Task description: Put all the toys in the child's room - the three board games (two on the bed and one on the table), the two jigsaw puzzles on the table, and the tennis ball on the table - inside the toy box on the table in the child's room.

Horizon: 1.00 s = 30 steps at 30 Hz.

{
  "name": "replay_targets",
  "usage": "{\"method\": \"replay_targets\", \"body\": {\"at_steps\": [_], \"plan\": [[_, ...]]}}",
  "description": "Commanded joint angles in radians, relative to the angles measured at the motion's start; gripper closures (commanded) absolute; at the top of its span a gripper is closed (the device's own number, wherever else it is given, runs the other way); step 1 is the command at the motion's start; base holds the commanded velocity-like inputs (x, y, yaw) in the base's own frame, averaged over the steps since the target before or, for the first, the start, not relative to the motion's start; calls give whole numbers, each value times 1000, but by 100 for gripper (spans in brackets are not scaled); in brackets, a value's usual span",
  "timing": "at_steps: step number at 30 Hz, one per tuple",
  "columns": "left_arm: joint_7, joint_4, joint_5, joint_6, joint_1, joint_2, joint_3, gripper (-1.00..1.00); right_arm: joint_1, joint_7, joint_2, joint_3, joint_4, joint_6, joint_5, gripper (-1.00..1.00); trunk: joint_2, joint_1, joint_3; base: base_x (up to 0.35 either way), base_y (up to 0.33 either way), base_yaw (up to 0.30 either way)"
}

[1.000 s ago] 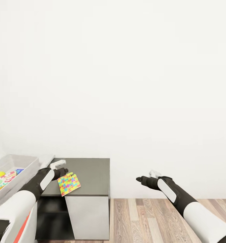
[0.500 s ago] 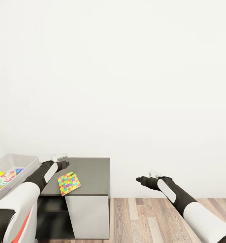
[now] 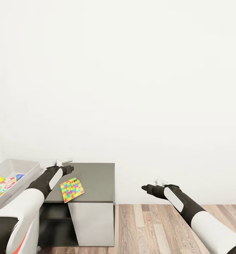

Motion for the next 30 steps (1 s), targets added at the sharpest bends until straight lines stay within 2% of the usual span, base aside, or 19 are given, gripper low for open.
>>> {"method": "replay_targets", "body": {"at_steps": [1,30], "plan": [[8,-2,8,3,0,1,-8,-100,-1,-6,-1,6,-2,1,-8,-100,-1,0,-2,0,0,0],[3,-2,-4,-20,-1,6,-8,-100,-1,-5,-5,7,-2,1,-8,-100,-1,0,-49,0,0,0]]}}
